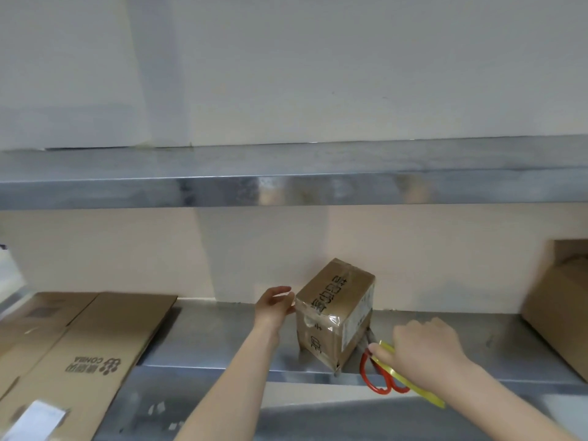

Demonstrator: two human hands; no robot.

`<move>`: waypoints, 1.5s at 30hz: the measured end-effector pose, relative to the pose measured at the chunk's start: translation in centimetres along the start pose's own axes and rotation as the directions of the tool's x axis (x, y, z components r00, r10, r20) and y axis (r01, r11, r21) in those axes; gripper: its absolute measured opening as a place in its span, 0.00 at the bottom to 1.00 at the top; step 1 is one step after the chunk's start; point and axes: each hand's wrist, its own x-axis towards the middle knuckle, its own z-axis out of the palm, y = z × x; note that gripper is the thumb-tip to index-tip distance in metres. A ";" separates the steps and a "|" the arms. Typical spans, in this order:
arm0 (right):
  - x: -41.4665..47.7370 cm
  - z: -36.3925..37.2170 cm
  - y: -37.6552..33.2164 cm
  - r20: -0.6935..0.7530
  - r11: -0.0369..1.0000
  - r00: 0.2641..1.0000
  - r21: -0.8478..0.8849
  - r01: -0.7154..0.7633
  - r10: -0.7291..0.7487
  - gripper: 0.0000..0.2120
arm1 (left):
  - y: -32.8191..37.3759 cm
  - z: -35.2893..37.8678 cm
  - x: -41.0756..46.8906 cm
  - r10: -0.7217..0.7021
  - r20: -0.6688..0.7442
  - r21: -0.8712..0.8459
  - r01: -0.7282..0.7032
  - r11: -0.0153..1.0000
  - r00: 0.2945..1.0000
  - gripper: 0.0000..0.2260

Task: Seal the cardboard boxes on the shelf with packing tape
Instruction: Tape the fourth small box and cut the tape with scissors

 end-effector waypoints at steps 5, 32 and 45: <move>0.8 0.7 -0.3 0.028 0.999 0.999 -0.022 0.022 -0.022 0.25 | -0.4 1.0 -0.2 -0.133 0.111 0.149 0.116 0.982 0.985 0.12; 2.0 2.0 1.9 -0.026 0.999 1.000 0.044 -0.011 0.013 0.26 | -1.3 2.0 -6.6 0.509 -0.037 0.221 -0.490 0.843 0.860 0.07; 1.4 3.4 3.1 -0.027 0.999 0.999 0.048 -0.017 0.018 0.28 | -2.5 3.0 -5.4 0.466 -0.064 0.277 -0.433 0.858 0.883 0.09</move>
